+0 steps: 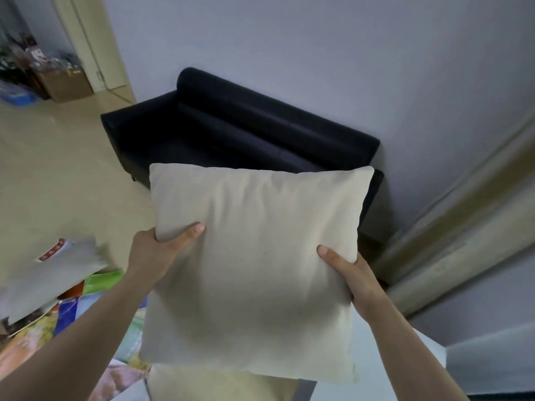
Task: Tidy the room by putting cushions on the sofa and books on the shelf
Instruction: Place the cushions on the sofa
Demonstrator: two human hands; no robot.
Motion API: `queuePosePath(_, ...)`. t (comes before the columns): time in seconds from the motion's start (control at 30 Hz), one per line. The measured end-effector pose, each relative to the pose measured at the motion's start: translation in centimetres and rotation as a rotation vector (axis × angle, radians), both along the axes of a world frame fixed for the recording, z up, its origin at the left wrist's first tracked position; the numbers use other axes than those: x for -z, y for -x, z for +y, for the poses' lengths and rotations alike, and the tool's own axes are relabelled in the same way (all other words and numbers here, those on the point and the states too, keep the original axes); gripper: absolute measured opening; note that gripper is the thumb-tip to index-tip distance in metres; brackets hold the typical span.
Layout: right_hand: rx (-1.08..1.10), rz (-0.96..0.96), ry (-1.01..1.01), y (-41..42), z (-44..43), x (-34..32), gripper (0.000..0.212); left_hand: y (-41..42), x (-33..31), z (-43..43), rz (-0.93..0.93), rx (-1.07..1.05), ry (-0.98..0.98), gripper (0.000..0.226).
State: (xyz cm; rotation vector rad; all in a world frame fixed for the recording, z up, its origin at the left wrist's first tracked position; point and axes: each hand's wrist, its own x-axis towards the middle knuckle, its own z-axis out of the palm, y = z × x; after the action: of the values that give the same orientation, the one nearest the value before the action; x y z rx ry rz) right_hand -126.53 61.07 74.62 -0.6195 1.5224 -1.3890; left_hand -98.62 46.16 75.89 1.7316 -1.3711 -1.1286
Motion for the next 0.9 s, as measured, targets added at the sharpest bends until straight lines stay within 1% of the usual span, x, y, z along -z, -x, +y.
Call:
queuePosePath(0.07, 0.019, 0.006, -0.017, 0.7, -0.7, 0.4, 0.074, 0.9, 0.0, -0.8, -0.006, 0.011, 0.004, 0.058)
queuePosePath(0.13, 0.047, 0.025, -0.051, 1.3, -2.0, 0.9, 0.074, 1.7, 0.2, -2.0, -0.024, 0.029, -0.002, 0.057)
queuePosePath(0.2, 0.064, 0.052, -0.064, 2.1, -3.9, 1.4, 0.077, 2.6, 0.4, -3.8, -0.039, 0.045, -0.014, 0.06)
queuePosePath(0.3, 0.125, 0.099, -0.083, 3.3, -7.1, 1.8, 0.093, 3.6, 0.9, -7.5, -0.023, 0.049, -0.036, 0.066)
queuePosePath(0.33, 0.137, 0.118, -0.081, 3.6, -8.1, 1.7, 0.095, 4.0, 0.9, -8.6, -0.022, 0.058, -0.036, 0.067)
queuePosePath(0.43, 0.192, 0.119, -0.058, 4.6, -12.2, 1.7, 0.093, 5.6, 0.4, -13.5, -0.01, 0.1, -0.011, 0.063)
queuePosePath(0.53, 0.249, 0.12, -0.041, 5.6, -15.8, 1.6, 0.088, 7.3, -0.4, -17.8, -0.013, 0.13, 0.006, 0.065)
queuePosePath(0.67, 0.299, 0.134, -0.022, 6.7, -18.1, 1.4, 0.083, 9.0, -0.9, -21.4, 0.003, 0.195, 0.027, 0.06)
queuePosePath(0.8, 0.324, 0.112, -0.04, 9.1, -20.6, 1.4, 0.079, 11.7, -0.9, -24.7, -0.008, 0.249, -0.015, 0.06)
queuePosePath(0.9, 0.348, 0.082, -0.062, 11.5, -22.2, 2.0, 0.091, 14.5, -0.7, -26.8, -0.026, 0.279, -0.048, 0.055)
